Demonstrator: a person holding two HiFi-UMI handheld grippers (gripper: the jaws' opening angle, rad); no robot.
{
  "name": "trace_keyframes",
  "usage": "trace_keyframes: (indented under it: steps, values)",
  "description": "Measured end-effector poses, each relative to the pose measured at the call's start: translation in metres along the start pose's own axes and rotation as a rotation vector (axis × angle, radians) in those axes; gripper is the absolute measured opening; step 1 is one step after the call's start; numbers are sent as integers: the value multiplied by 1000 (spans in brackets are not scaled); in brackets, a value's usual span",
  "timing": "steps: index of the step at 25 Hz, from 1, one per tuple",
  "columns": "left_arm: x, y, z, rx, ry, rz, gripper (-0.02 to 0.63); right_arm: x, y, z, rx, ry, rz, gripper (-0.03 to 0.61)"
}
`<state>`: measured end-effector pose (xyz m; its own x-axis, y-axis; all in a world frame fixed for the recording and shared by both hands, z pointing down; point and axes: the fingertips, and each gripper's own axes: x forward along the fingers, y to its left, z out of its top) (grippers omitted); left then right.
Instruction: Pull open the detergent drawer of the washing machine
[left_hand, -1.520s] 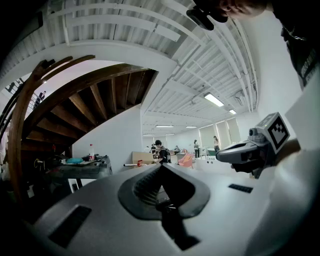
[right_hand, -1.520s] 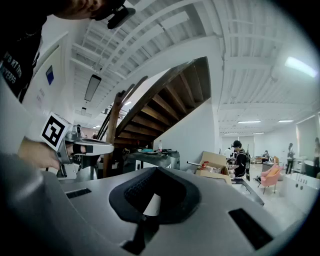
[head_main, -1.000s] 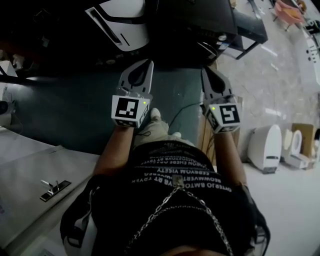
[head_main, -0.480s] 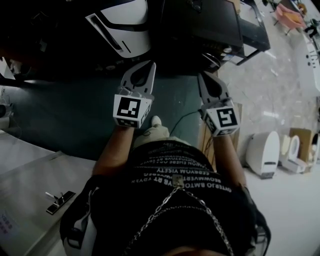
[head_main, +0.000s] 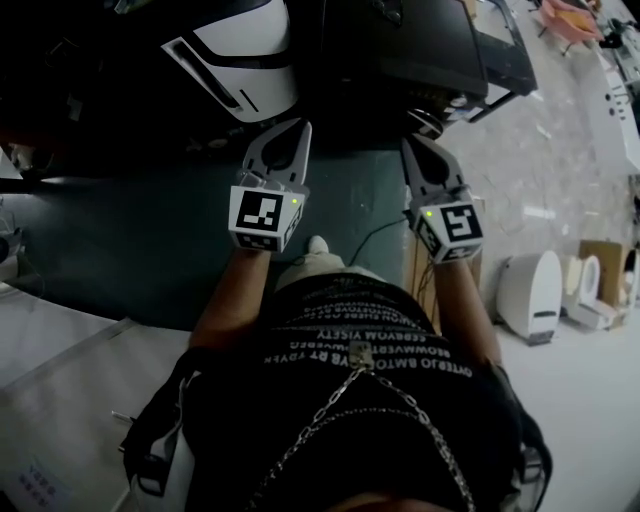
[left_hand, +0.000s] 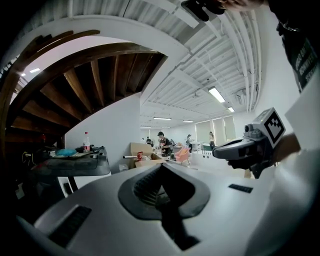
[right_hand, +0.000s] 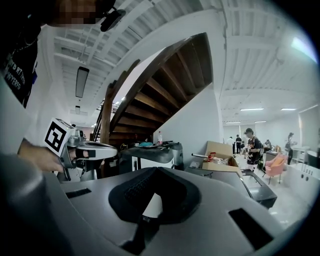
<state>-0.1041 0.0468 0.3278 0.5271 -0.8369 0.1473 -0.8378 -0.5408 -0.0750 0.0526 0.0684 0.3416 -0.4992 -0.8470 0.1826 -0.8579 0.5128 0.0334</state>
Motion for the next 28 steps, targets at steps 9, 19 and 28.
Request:
trace_keyframes:
  steps: [9,19,28]
  values:
    - [13,42,-9,12,13,-35,3,39,4,8,-9,-1,-54,2]
    - [12,59,-33,-23,30,-65,3,51,14,-1,-5,23,-81,2]
    - [21,52,-48,-17,93,-70,3,51,0,-16,28,59,-91,2]
